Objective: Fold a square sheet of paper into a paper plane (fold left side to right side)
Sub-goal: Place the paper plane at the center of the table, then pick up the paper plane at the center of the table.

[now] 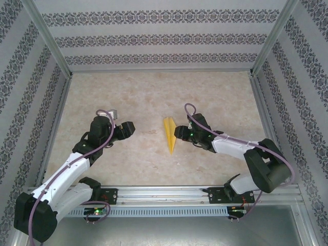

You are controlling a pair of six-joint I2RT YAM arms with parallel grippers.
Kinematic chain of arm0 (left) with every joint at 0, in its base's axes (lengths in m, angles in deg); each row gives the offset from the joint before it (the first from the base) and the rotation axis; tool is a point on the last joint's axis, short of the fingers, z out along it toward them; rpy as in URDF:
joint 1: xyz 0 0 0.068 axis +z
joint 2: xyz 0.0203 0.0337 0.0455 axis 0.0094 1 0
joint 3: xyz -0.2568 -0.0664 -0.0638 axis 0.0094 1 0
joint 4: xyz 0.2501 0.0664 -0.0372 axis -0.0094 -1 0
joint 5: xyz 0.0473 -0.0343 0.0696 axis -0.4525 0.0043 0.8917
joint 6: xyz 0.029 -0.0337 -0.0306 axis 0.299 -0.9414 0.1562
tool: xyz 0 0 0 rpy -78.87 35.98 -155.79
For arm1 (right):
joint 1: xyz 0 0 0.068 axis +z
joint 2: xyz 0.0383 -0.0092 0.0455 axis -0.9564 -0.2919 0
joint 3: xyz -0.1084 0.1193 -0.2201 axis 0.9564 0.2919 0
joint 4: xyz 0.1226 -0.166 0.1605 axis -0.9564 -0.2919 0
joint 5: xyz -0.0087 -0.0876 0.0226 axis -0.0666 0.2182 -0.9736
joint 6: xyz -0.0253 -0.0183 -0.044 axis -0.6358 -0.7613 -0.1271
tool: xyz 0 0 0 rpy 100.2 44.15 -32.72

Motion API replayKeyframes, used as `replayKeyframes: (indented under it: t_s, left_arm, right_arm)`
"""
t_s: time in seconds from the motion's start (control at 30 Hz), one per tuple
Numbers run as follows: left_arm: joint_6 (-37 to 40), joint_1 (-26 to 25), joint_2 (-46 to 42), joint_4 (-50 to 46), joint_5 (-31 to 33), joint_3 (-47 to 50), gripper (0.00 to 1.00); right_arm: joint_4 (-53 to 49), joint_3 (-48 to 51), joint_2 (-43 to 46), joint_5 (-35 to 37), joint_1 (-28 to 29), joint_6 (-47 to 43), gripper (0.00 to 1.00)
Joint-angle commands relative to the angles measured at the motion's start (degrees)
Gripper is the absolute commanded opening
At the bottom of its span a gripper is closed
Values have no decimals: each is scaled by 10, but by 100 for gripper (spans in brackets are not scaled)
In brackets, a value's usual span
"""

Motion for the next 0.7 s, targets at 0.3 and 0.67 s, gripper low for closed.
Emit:
replayKeyframes:
  t_s: [0.3, 0.67]
  left_arm:
    - [89, 23, -49, -68, 50, -33, 89]
    - [138, 27, -84, -119, 68, -39, 99]
  right_arm:
    - [-329, -120, 75, 53, 29, -88, 60]
    - [-393, -203, 20, 76, 74, -89, 75]
